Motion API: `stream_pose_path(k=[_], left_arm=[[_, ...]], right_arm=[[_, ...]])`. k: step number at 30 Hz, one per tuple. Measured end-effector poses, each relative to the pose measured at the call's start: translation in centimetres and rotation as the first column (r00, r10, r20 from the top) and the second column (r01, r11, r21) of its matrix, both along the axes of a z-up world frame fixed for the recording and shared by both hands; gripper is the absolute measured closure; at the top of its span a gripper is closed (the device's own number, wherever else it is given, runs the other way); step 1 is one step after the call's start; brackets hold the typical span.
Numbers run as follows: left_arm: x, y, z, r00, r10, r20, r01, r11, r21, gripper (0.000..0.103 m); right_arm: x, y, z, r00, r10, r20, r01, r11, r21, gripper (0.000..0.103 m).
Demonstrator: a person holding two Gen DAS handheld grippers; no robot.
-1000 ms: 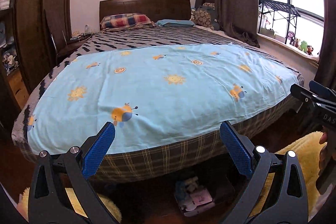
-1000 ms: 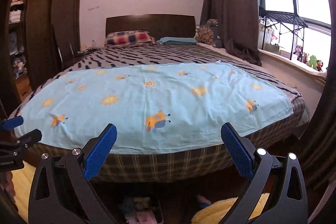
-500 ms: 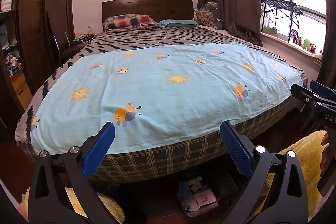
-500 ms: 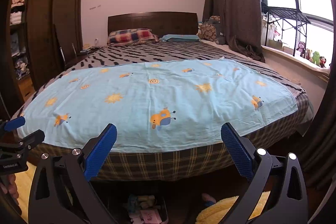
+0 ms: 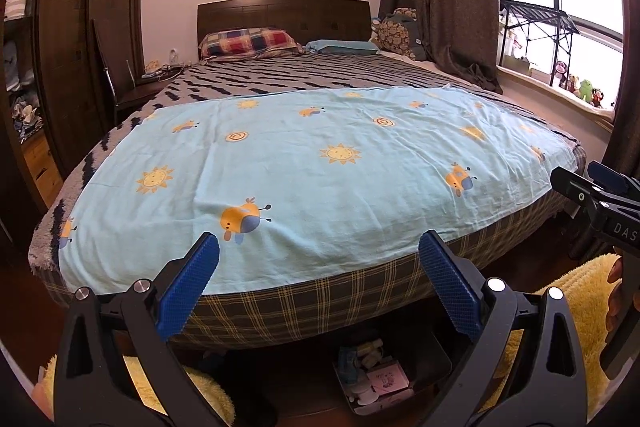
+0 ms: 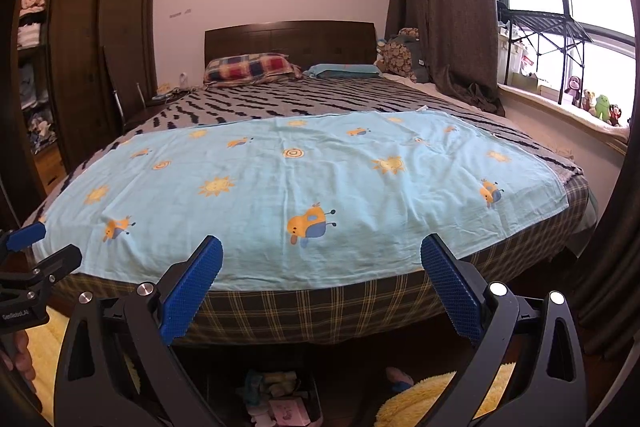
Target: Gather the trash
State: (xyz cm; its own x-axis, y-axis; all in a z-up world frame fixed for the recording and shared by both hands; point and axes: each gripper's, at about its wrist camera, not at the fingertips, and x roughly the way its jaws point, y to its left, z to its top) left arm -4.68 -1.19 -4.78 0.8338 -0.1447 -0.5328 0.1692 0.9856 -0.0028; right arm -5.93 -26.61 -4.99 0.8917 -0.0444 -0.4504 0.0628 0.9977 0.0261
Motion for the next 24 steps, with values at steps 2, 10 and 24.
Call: stream_pose_path(k=[2,10,24], left_arm=[[-0.05,0.04,0.08,1.000,0.002,0.003,-0.002,1.000,-0.004,0.008],[-0.35,-0.01,0.34,1.000,0.001,0.015,-0.001,1.000,-0.004,0.008],[-0.52,0.02,0.53,1.000,0.005,0.020,-0.005,1.000,-0.004,0.008]], right_arm=[[0.02,0.03,-0.01,1.000,0.001,-0.001,-0.001,1.000,0.000,0.003],[0.06,0.24,0.01,1.000,0.006,-0.005,-0.006,1.000,0.003,0.003],[0.16,0.35,0.02,1.000,0.011,-0.012,-0.011,1.000,0.007,0.003]])
